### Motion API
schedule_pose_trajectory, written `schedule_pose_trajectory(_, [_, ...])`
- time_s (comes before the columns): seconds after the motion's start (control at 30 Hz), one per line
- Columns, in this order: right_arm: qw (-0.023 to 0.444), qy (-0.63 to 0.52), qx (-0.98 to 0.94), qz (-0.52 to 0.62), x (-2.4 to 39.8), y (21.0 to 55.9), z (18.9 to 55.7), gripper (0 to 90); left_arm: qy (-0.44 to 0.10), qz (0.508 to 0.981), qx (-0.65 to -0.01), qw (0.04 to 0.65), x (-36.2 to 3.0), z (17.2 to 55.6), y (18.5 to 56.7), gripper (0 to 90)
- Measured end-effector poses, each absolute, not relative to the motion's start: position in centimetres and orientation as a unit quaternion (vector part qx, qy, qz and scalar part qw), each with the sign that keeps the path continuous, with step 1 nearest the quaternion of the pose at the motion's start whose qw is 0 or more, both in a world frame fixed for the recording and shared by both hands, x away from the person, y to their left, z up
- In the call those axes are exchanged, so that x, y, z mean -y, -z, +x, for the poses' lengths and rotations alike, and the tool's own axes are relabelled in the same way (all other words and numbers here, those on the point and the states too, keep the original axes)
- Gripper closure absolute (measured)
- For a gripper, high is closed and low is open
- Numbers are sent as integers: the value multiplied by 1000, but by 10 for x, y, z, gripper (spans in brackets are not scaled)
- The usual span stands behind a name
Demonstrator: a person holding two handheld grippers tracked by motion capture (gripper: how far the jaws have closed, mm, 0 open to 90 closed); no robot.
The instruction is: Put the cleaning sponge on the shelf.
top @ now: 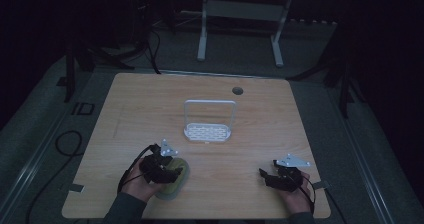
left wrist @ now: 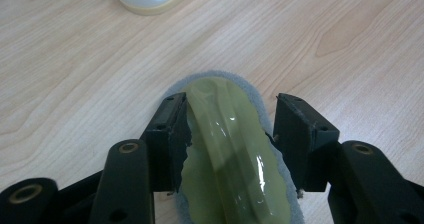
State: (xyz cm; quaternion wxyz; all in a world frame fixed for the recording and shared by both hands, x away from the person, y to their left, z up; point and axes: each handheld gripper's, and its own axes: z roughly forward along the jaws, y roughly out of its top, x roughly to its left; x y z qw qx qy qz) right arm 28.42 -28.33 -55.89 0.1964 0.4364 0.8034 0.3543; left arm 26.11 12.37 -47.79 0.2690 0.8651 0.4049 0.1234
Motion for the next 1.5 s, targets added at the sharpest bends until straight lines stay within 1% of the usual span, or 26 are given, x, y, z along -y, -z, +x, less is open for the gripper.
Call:
schedule_pose_trajectory(0.17, [197,-354,-803,436,283,559,284,308,-124,866,-408,259,-121,262,479,473])
schedule_pose_trajectory(0.33, [197,-354,-803,436,283,559,284,308,-117,871,-409,246,-119,262,482,449])
schedule_pose_trajectory(0.53, [197,-354,-804,436,283,559,284,308,-112,873,-416,226,-119,265,486,452])
schedule_pose_trajectory(0.63, [197,-354,-804,436,283,559,284,309,-106,875,-419,218,-120,268,486,473])
schedule_pose_trajectory(0.77, [197,-354,-804,436,283,559,284,308,-90,879,-420,208,-124,273,488,524])
schedule_pose_trajectory(1.03, [196,-354,-804,436,283,559,284,308,-71,893,-405,185,-124,279,485,594])
schedule_pose_trajectory(1.33, [197,-354,-804,436,283,559,284,308,-48,907,-387,157,-123,287,479,642])
schedule_pose_trajectory(1.5, [197,-354,-804,436,283,559,284,308,-33,915,-379,137,-121,291,478,644])
